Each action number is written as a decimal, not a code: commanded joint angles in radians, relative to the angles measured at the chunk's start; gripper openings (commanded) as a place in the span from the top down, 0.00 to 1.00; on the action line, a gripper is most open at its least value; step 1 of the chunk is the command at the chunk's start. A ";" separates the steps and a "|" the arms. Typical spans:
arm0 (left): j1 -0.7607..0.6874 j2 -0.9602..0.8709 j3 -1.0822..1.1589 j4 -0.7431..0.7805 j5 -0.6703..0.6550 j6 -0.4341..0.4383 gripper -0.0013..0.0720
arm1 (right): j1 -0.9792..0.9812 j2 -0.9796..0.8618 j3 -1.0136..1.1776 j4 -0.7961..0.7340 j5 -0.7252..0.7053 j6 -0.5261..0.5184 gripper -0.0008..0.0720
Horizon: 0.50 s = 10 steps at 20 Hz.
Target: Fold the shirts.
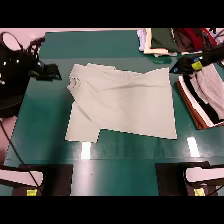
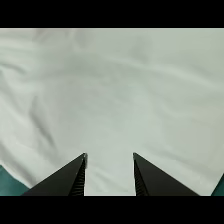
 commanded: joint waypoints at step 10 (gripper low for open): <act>0.003 -0.008 -0.439 -0.285 0.293 0.218 0.25 | 0.076 0.259 -0.351 0.049 -0.141 -0.032 0.52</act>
